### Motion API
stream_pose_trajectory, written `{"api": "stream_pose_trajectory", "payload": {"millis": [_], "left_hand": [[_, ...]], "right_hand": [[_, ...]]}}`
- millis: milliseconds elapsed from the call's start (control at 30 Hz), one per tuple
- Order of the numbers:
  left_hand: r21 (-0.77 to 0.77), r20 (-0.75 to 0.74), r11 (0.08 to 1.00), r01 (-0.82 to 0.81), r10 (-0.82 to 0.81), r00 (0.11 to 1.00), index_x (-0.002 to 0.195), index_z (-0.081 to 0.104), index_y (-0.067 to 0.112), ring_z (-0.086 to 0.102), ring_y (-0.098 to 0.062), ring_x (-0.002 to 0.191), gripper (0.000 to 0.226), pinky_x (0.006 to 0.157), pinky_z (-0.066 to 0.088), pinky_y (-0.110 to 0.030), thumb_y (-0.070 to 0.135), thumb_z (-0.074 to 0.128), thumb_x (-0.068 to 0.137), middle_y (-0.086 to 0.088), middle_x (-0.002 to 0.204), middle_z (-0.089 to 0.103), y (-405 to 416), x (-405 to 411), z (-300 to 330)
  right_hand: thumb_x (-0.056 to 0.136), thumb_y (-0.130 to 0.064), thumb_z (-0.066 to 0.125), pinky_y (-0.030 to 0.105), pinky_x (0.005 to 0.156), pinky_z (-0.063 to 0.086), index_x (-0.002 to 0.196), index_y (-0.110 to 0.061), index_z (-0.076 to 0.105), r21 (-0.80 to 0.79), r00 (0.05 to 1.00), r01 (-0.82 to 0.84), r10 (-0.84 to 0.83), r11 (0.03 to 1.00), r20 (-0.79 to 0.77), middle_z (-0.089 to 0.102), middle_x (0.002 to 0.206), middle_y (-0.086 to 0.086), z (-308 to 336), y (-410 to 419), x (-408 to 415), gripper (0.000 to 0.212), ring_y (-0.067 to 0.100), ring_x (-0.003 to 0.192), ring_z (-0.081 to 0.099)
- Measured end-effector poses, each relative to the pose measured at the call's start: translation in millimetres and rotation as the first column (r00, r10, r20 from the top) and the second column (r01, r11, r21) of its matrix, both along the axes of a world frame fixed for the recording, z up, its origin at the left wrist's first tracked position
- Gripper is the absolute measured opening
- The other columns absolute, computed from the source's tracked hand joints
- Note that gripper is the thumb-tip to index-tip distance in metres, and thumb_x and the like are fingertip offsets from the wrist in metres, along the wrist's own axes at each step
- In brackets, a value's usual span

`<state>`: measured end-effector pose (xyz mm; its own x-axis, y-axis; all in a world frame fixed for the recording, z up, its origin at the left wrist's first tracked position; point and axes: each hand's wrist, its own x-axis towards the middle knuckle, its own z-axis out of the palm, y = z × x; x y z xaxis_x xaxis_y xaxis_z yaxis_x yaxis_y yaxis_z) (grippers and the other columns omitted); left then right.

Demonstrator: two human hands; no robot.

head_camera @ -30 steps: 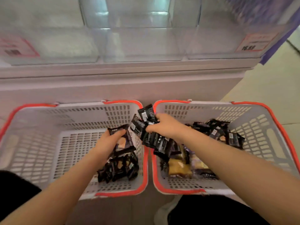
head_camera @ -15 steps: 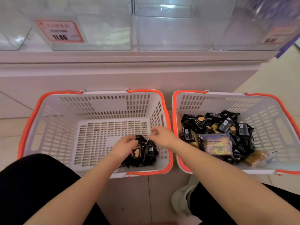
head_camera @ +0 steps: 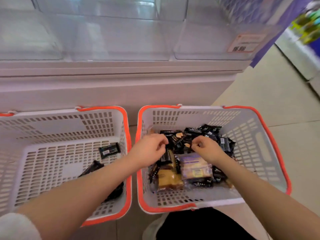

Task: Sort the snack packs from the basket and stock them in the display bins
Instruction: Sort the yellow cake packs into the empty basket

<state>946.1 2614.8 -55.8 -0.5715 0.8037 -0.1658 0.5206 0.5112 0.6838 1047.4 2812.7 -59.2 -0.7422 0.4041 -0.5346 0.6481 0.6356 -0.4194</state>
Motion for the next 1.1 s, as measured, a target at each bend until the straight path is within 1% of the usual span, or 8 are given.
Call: {"api": "stream_pose_trajectory", "payload": {"millis": [67, 167, 233, 333, 467, 700, 800, 1100], "left_hand": [[-0.136, -0.001, 0.988, 0.079, -0.080, 0.997, 0.112, 0.060, 0.012, 0.057, -0.018, 0.097, 0.025, 0.083, 0.042, -0.026, 0.015, 0.046, 0.090, -0.005, 0.109, 0.062, 33, -6, -22], [-0.341, 0.029, 0.933, 0.115, -0.112, 0.993, 0.118, 0.054, 0.011, 0.053, -0.023, 0.107, 0.030, 0.088, 0.040, -0.029, 0.020, 0.047, 0.091, -0.010, 0.119, 0.055, 70, -16, -61], [-0.427, 0.033, 0.899, 0.100, -0.095, 0.995, 0.128, 0.046, 0.011, 0.049, -0.026, 0.115, 0.040, 0.095, 0.040, -0.032, 0.025, 0.048, 0.091, -0.011, 0.128, 0.047, 88, -22, -84], [-0.480, -0.047, 0.873, 0.089, -0.127, 0.991, 0.139, 0.033, 0.010, 0.038, -0.026, 0.126, 0.059, 0.105, 0.037, -0.037, 0.035, 0.052, 0.088, -0.010, 0.137, 0.037, 112, -30, -111], [-0.525, -0.117, 0.849, 0.059, -0.141, 0.983, 0.138, 0.031, 0.010, 0.035, -0.026, 0.128, 0.060, 0.103, 0.037, -0.039, 0.039, 0.050, 0.089, -0.009, 0.138, 0.036, 134, -31, -134], [-0.577, -0.253, 0.817, -0.008, -0.170, 0.953, 0.141, 0.025, 0.010, 0.029, -0.026, 0.132, 0.064, 0.107, 0.028, -0.038, 0.049, 0.040, 0.092, -0.009, 0.143, 0.031, 137, -17, -162], [-0.566, -0.268, 0.824, -0.036, -0.143, 0.953, 0.143, 0.022, 0.008, 0.027, -0.025, 0.134, 0.073, 0.110, 0.025, -0.037, 0.057, 0.036, 0.091, -0.009, 0.145, 0.030, 139, -14, -171], [-0.597, -0.302, 0.801, -0.029, -0.191, 0.934, 0.136, 0.034, 0.013, 0.034, -0.026, 0.126, 0.065, 0.101, 0.033, -0.038, 0.051, 0.050, 0.086, -0.008, 0.134, 0.035, 144, -27, -176]], "right_hand": [[0.094, -0.022, 0.053, 0.015, 0.070, 0.038, 0.119, -0.005, 0.058, -0.019, 0.996, 0.093, -0.093, 0.995, 0.000, 0.062, 0.105, -0.001, -23, 24, 14, 0.031, 0.018, 0.100, 0.057], [0.093, -0.024, 0.053, 0.024, 0.074, 0.039, 0.122, -0.009, 0.054, 0.004, 0.988, 0.155, -0.155, 0.988, 0.012, 0.057, 0.120, 0.006, -60, 53, 22, 0.032, 0.022, 0.111, 0.055], [0.094, -0.024, 0.051, 0.027, 0.074, 0.040, 0.122, -0.010, 0.053, 0.068, 0.989, 0.145, -0.145, 0.987, -0.005, 0.058, 0.119, 0.008, -82, 68, 17, 0.031, 0.023, 0.104, 0.056], [0.097, -0.014, 0.043, 0.032, 0.084, 0.045, 0.132, -0.011, 0.048, 0.111, 0.991, 0.126, -0.120, 0.986, -0.058, 0.054, 0.129, 0.007, -108, 81, 3, 0.035, 0.023, 0.106, 0.057], [0.093, -0.001, 0.040, 0.035, 0.110, 0.027, 0.142, -0.010, 0.034, 0.240, 0.988, -0.105, 0.129, 0.965, -0.087, 0.034, 0.148, 0.008, -133, 84, -17, 0.050, 0.023, 0.139, 0.025], [0.092, -0.020, 0.052, 0.037, 0.116, 0.019, 0.138, -0.009, 0.032, 0.383, 0.977, -0.182, 0.212, 0.906, -0.038, 0.036, 0.143, 0.010, -155, 77, -39, 0.051, 0.026, 0.135, 0.029], [0.086, -0.037, 0.060, 0.039, 0.112, 0.021, 0.133, -0.008, 0.037, 0.438, 0.974, -0.218, 0.224, 0.872, 0.037, 0.039, 0.136, 0.013, -160, 76, -43, 0.059, 0.031, 0.129, 0.033], [0.090, -0.031, 0.052, 0.035, 0.081, 0.041, 0.118, -0.010, 0.045, 0.390, 0.947, -0.281, 0.319, 0.877, -0.033, 0.056, 0.118, 0.009, -149, 97, -44, 0.036, 0.028, 0.111, 0.049]]}}
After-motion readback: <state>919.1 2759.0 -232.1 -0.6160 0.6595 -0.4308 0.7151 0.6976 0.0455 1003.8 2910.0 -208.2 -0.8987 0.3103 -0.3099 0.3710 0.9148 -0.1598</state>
